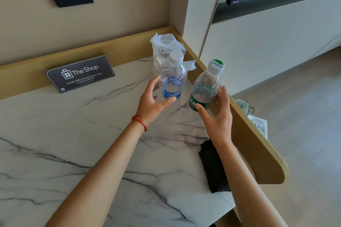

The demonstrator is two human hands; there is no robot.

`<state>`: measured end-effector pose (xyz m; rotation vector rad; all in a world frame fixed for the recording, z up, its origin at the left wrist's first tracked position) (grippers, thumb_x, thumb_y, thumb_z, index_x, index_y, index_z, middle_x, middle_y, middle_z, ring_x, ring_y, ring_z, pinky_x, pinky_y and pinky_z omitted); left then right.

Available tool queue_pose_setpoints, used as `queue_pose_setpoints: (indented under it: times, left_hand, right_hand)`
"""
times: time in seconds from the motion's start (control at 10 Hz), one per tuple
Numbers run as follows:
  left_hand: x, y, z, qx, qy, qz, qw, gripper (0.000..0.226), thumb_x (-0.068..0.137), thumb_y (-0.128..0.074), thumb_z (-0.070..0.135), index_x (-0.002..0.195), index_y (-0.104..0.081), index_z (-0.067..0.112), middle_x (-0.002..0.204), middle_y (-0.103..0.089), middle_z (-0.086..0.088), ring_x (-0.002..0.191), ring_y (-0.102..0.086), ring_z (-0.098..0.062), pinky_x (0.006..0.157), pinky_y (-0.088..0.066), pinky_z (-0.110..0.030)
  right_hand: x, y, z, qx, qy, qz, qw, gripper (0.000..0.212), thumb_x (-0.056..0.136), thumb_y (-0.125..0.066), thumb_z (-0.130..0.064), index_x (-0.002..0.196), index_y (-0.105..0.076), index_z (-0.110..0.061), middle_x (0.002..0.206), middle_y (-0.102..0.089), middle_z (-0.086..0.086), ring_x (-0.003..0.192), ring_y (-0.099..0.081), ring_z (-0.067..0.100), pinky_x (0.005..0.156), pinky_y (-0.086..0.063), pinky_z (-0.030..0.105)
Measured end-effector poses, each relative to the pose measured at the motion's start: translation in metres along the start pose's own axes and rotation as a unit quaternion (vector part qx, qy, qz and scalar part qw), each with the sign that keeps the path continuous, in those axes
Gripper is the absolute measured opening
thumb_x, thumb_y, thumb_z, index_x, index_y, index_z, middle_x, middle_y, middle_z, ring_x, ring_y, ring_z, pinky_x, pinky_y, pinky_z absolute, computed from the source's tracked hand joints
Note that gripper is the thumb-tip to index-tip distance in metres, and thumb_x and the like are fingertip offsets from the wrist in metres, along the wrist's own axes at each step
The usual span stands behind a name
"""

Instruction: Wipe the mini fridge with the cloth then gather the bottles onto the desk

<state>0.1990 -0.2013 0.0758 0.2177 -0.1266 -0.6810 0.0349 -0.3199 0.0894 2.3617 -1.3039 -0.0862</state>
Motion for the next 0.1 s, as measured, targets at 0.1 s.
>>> queue_pose_setpoints:
  times: [0.1]
  left_hand:
    - [-0.0119, 0.0025, 0.0043, 0.011, 0.0, 0.011, 1.0, 0.079, 0.065, -0.069, 0.042, 0.136, -0.038, 0.024, 0.139, -0.044, 0.006, 0.127, -0.04, -0.009, 0.097, -0.038, -0.029]
  right_hand:
    - [-0.0094, 0.003, -0.0008, -0.021, 0.01, 0.009, 1.0, 0.084, 0.076, -0.07, -0.035, 0.143, -0.022, -0.019, 0.144, -0.042, 0.004, 0.13, -0.041, 0.016, 0.108, -0.036, 0.043]
Point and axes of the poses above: each hand's wrist, its own x-axis towards the middle knuckle, its own y-axis out of the back of the hand, z = x × y, the point moved 4 cm from there along x, towards the middle knuckle
